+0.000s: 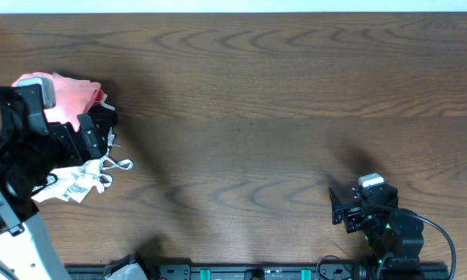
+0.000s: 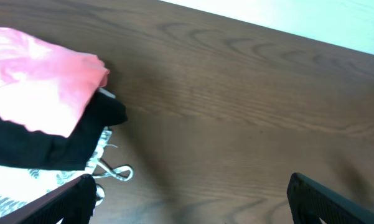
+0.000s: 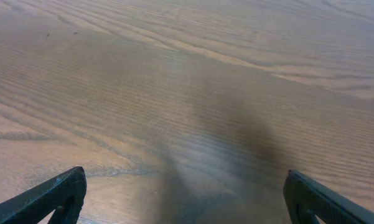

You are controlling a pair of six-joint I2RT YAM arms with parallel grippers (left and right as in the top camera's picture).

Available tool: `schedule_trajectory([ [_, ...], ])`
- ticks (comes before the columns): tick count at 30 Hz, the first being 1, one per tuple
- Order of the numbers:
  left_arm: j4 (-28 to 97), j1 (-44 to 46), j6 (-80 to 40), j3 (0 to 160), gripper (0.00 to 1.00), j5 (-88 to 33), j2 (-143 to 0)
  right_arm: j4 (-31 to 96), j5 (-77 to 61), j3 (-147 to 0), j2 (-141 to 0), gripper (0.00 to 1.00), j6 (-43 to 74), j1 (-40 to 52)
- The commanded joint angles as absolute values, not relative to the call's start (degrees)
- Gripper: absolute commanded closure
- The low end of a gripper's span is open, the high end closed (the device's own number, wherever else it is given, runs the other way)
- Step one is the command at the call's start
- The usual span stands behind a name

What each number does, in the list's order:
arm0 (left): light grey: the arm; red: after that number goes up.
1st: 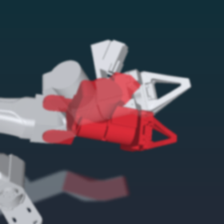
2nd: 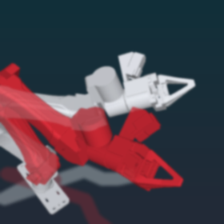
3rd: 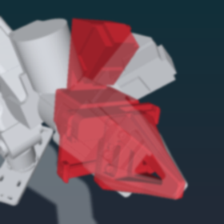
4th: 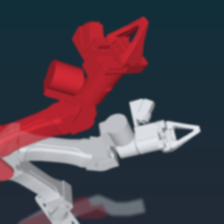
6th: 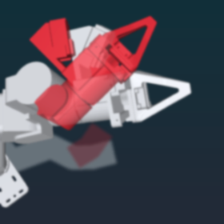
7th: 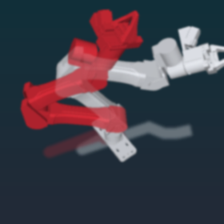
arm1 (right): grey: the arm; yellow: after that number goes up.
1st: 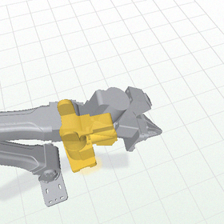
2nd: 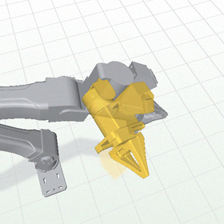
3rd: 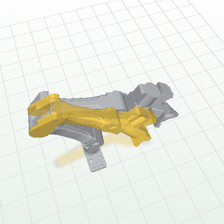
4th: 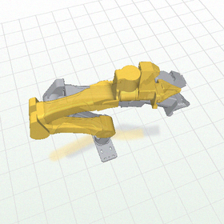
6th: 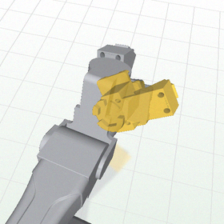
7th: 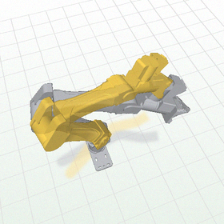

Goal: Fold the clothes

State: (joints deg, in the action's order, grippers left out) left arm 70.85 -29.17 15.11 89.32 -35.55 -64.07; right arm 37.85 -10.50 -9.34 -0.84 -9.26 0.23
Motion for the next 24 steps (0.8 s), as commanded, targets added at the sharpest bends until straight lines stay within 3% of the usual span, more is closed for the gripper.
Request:
schedule_trajectory([
  [1, 71.1, -27.1, 16.0, 89.1, 0.02, -35.3, -61.7, 37.9, -10.5, -9.2, -0.5, 0.01, -8.4, 0.8],
  [9, 68.7, -15.1, 18.0, 85.7, 0.02, -24.9, -52.3, 37.9, -10.5, -9.2, -0.5, 0.01, -8.4, 0.8],
  [24, 34.8, -2.3, 19.2, 42.6, 0.02, -24.8, -28.2, 37.9, -10.5, -9.2, -0.5, 0.01, -8.4, 0.8],
])
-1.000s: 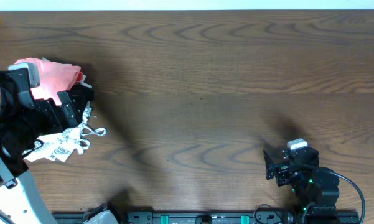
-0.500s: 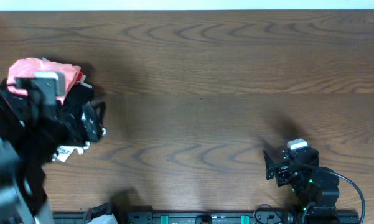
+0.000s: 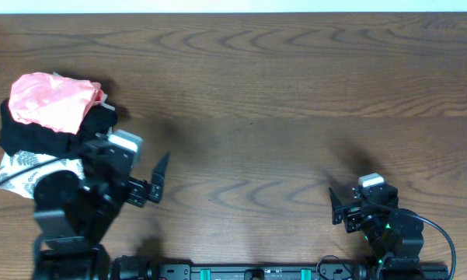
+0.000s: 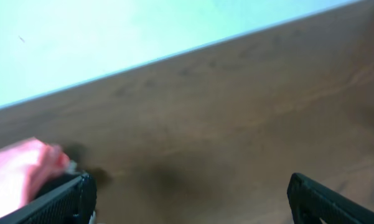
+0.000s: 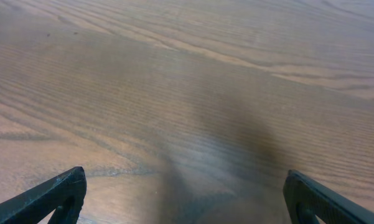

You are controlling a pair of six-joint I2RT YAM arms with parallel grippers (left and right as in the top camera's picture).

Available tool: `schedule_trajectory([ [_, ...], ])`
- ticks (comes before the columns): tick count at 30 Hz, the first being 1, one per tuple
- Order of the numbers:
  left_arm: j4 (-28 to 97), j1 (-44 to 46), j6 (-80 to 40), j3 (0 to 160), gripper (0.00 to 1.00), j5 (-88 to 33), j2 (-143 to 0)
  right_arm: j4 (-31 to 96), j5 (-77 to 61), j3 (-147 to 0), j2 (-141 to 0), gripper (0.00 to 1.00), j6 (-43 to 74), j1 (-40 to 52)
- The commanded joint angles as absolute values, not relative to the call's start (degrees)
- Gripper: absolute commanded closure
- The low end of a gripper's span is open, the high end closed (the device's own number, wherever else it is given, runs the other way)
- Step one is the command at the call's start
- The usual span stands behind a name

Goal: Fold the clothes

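Observation:
A folded pile lies at the table's left: a pink garment on top, a black one under it, and a white patterned one at the bottom. My left gripper stands open just to the right of and nearer than the pile, with nothing between its fingers. In the left wrist view the left gripper faces bare wood, with the pink garment at the left edge. My right gripper rests open at the near right, and the right wrist view shows the right gripper over bare wood.
The wooden table stretches from the pile to the right arm. Its far edge meets a pale surface. The arm bases stand along the near edge.
My left arm was over the clothes pile at the far left; now it is drawn back nearer and to the right of the pile, still open. The pile shows in full. The right arm has not moved.

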State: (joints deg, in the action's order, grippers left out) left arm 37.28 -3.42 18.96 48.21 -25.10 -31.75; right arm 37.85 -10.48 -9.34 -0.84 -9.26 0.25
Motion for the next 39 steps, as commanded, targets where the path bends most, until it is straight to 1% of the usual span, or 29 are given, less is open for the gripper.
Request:
schedule_trajectory([
  [1, 33.6, -1.7, 19.2, 40.3, 0.02, -24.8, -26.9, 37.9, -10.5, -9.2, -0.5, 0.01, -8.4, 0.8],
  [5, 30.5, 0.7, 19.2, 31.7, 0.02, -24.8, -20.7, 37.9, -10.5, -9.2, -0.5, 0.01, -8.4, 0.8],
  [9, 30.3, 2.4, 19.2, 25.0, 0.02, -24.8, -13.8, 37.9, -10.5, -9.2, -0.5, 0.01, -8.4, 0.8],
  [18, 30.3, 2.7, 19.2, 13.8, 0.02, -24.8, -0.4, 37.9, -10.5, -9.2, -0.5, 0.01, -8.4, 0.8],
  [27, 29.0, 2.7, 19.2, 8.1, 0.02, -24.8, -0.1, 37.9, -10.5, -9.2, -0.5, 0.01, -8.4, 0.8],
  [39, 29.0, 2.7, 19.3, 8.1, 0.02, -24.8, -0.3, 37.9, -10.5, -9.2, -0.5, 0.01, -8.4, 0.8],
])
